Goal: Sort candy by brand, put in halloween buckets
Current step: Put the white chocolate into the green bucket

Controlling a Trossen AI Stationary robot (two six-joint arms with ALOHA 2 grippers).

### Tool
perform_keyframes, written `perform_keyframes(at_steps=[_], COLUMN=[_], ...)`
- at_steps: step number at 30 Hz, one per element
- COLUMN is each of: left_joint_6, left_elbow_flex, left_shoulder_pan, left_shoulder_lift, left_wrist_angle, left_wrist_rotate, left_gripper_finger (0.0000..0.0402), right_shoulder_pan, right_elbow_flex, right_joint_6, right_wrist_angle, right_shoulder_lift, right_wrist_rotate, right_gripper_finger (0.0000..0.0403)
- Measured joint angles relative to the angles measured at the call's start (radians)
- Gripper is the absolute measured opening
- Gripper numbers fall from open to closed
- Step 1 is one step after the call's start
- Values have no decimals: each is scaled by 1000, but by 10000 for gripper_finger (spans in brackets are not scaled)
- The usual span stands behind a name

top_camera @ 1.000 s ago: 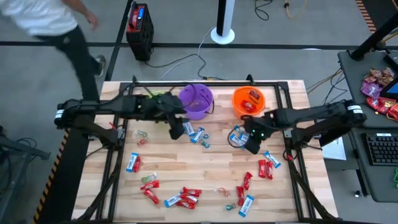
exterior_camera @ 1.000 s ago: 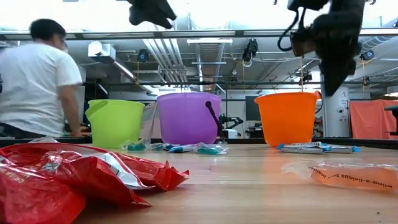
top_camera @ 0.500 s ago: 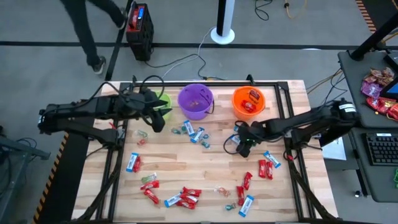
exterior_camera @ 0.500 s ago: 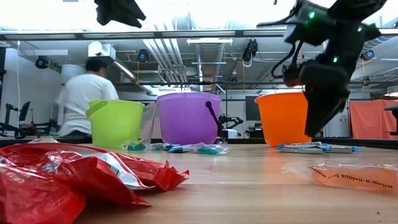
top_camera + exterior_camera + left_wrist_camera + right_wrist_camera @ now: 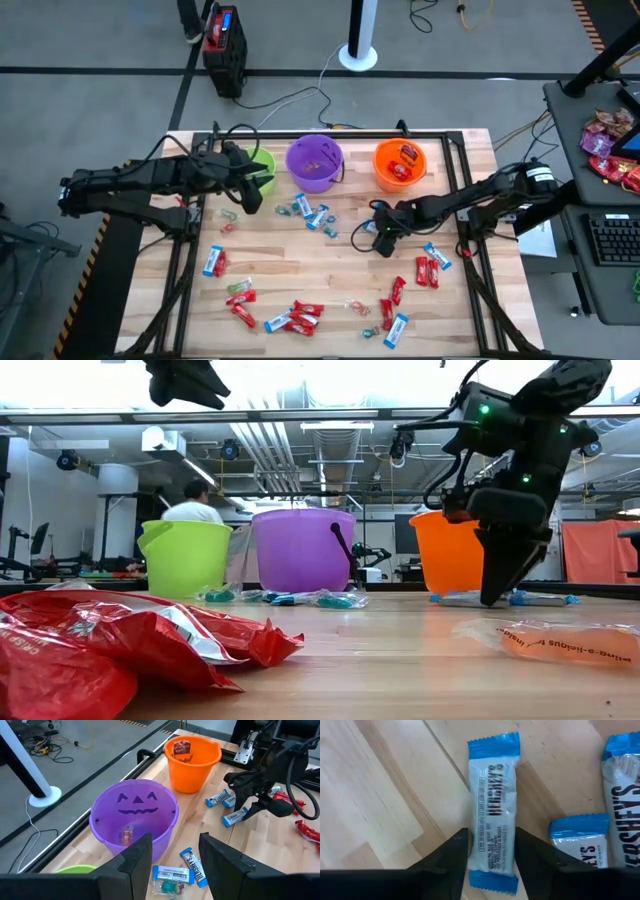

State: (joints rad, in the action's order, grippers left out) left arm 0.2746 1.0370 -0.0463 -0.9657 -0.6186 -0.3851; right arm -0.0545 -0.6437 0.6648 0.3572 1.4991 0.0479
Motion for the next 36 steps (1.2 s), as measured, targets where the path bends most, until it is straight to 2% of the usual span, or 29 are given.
perform_keyframes(at_steps=[4,7,10,17,23,26,31,36], left_joint_6=[-7,-20,-22,-49,-153,-177,-136,42], left_elbow_flex=[0,0,0,24,90,91,-17,-206], left_shoulder_pan=[-1,-1,-1,-1,-1,-12,-35,-38], left_shoulder_lift=[-2,-3,-3,-4,-3,-2,-3,-9], left_wrist_angle=[7,8,7,17,24,51,211,494], left_wrist_rotate=[-1,-2,-2,4,13,76,236,300], left_gripper_finger=[146,146,146,146,146,146,146,146], right_shoulder_pan=[-3,-3,-2,2,7,9,29,35], right_elbow_flex=[1,2,2,2,-18,-55,-185,-360], right_joint_6=[-37,-78,-111,-116,-90,-105,-194,-382], right_wrist_angle=[-12,-17,-18,-46,-75,-53,-84,-81], right_shoulder_lift=[28,38,38,13,-33,-81,-169,-177], right_wrist_rotate=[-7,-12,-18,-54,-93,-75,23,126], right_gripper_finger=[190,189,155,31,14,12,11,11])
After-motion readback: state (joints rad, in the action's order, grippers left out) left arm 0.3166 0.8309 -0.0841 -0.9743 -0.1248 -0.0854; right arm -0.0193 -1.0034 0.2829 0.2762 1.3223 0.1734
